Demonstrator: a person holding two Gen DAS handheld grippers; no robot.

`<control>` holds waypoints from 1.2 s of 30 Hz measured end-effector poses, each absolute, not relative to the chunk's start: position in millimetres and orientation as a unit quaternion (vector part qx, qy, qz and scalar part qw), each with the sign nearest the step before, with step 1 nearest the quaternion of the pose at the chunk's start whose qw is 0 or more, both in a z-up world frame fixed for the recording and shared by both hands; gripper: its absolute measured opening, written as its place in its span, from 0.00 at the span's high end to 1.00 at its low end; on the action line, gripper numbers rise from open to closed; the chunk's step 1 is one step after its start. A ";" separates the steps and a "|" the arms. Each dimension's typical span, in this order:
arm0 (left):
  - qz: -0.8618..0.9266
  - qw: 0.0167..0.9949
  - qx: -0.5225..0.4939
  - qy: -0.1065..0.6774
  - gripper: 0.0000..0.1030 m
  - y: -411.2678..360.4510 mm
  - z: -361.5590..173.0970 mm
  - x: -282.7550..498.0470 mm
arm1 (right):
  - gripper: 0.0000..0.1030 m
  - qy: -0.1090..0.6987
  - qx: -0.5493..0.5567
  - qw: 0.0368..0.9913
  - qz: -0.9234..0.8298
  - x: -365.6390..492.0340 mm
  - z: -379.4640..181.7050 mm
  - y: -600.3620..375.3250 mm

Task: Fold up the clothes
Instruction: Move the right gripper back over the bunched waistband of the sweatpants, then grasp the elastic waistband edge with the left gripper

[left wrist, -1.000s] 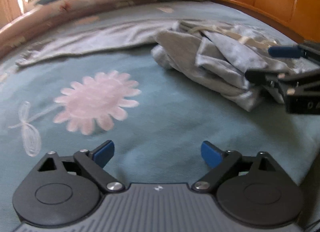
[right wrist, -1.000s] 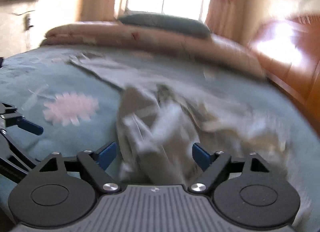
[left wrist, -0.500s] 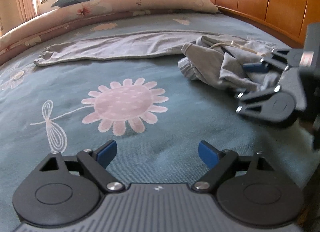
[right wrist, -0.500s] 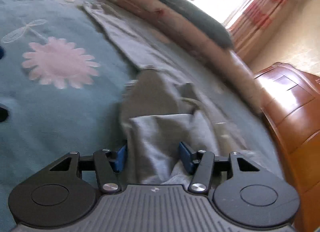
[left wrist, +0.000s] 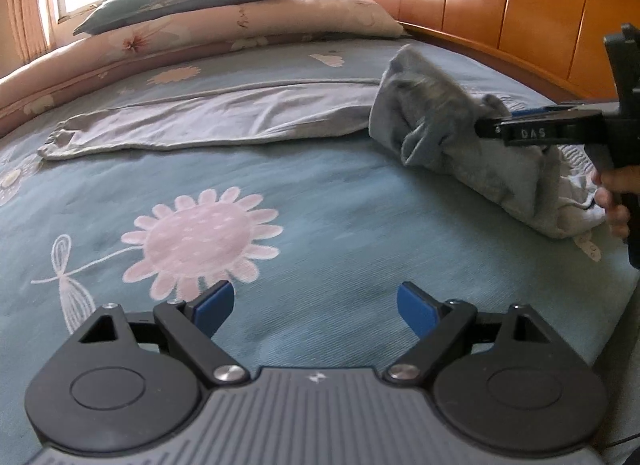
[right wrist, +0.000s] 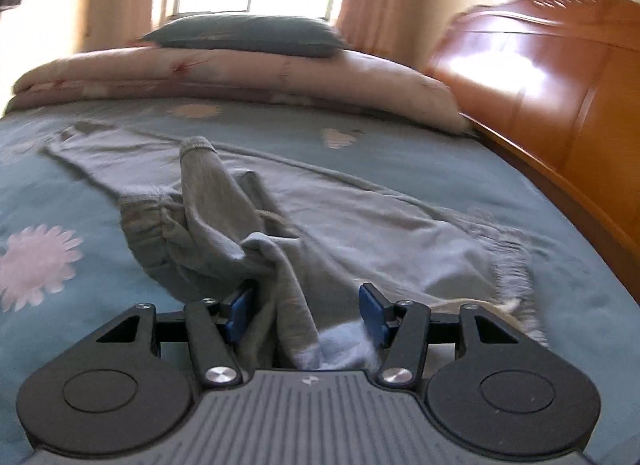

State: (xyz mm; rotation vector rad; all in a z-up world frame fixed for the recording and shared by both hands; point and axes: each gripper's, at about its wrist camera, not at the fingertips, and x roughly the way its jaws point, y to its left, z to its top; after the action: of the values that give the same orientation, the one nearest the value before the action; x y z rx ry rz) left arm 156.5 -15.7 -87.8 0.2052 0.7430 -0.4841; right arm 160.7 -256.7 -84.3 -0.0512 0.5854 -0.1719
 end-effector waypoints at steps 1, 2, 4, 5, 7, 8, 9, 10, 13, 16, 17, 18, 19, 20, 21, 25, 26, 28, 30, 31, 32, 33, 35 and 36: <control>-0.237 0.897 0.098 0.359 0.14 -18.3 -87.0 156.9 | 0.39 0.289 -0.017 0.953 -0.094 159.8 -85.7 -264.4; -0.240 0.897 0.098 0.359 0.14 -21.4 -86.3 157.5 | 0.39 0.290 -0.008 0.952 -0.103 158.9 -87.1 -272.0; -0.246 0.896 0.097 0.356 0.14 -28.3 -85.1 159.2 | 0.39 0.291 0.009 0.949 -0.121 157.1 -89.8 -287.4; -0.251 0.896 0.098 0.353 0.14 -33.0 -84.2 160.5 | 0.39 0.291 0.018 0.948 -0.130 156.2 -91.2 -295.0; -0.260 0.895 0.101 0.348 0.15 -43.3 -81.8 163.4 | 0.38 0.293 0.033 0.946 -0.136 151.4 -96.5 -306.0; -0.265 0.895 0.103 0.345 0.15 -49.1 -80.5 165.3 | 0.38 0.293 0.037 0.945 -0.142 150.0 -98.2 -309.4; -0.272 0.894 0.104 0.341 0.15 -55.5 -79.0 167.0 | 0.38 0.289 0.043 0.945 -0.148 146.4 -98.5 -313.8; -0.279 0.893 0.106 0.337 0.15 -61.9 -77.4 168.7 | 0.38 0.286 0.049 0.945 -0.153 142.9 -98.8 -318.2; -0.299 0.891 0.113 0.321 0.17 -81.4 -72.0 172.9 | 0.38 0.260 0.081 0.953 -0.136 126.1 -98.5 -330.9; -0.319 0.889 0.116 0.307 0.30 -103.5 -66.5 180.5 | 0.37 0.246 0.106 0.956 -0.123 113.0 -100.3 -344.8; -0.325 0.887 0.113 0.308 0.33 -110.7 -65.4 185.2 | 0.37 0.244 0.115 0.955 -0.121 110.6 -101.4 -349.4; -0.331 0.885 0.109 0.309 0.35 -117.5 -64.5 190.1 | 0.37 0.243 0.124 0.955 -0.119 108.2 -102.5 -353.9; -0.337 0.883 0.101 0.311 0.41 -123.5 -63.8 195.8 | 0.37 0.244 0.128 0.954 -0.119 107.4 -104.5 -356.4; -0.343 0.881 0.092 0.313 0.45 -129.3 -63.2 201.9 | 0.37 0.244 0.132 0.953 -0.118 106.5 -106.5 -358.8; -0.348 0.879 0.082 0.316 0.45 -134.2 -62.7 208.6 | 0.37 0.245 0.135 0.953 -0.117 105.7 -108.6 -361.3; -0.358 0.875 0.049 0.323 0.45 -151.8 -65.1 231.2 | 0.36 0.244 0.148 0.952 -0.109 103.3 -116.5 -367.9; -0.359 0.874 0.046 0.324 0.46 -155.6 -66.6 235.8 | 0.35 0.243 0.151 0.952 -0.106 103.1 -118.6 -369.9; -0.363 0.873 0.038 0.323 0.46 -159.6 -69.5 242.8 | 0.34 0.242 0.155 0.953 -0.096 103.4 -122.0 -370.9; -0.368 0.872 0.030 0.322 0.46 -163.6 -72.5 249.9 | 0.34 0.243 0.159 0.952 -0.092 103.8 -126.9 -371.7; -0.370 0.871 0.026 0.322 0.46 -165.7 -73.9 253.4 | 0.34 0.246 0.162 0.951 -0.090 104.7 -130.3 -372.9; -0.372 0.870 0.022 0.322 0.46 -167.7 -75.4 256.9 | 0.34 0.247 0.163 0.951 -0.089 105.2 -131.7 -373.2; -0.375 0.870 0.018 0.321 0.46 -169.7 -76.9 260.4 | 0.33 0.248 0.163 0.951 -0.088 105.6 -133.2 -373.5; -0.379 0.868 0.010 0.320 0.46 -173.7 -79.8 267.5 | 0.32 0.250 0.164 0.950 -0.086 106.4 -136.2 -374.1; -0.381 0.867 0.006 0.320 0.46 -175.7 -81.3 271.0 | 0.32 0.251 0.165 0.950 -0.085 106.9 -137.7 -374.3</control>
State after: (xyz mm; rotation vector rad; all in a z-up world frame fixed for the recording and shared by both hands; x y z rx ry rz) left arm 271.0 -175.7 -81.3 0.0124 0.6700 -0.7983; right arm 106.9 -374.3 -137.7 0.3354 0.5097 -0.1727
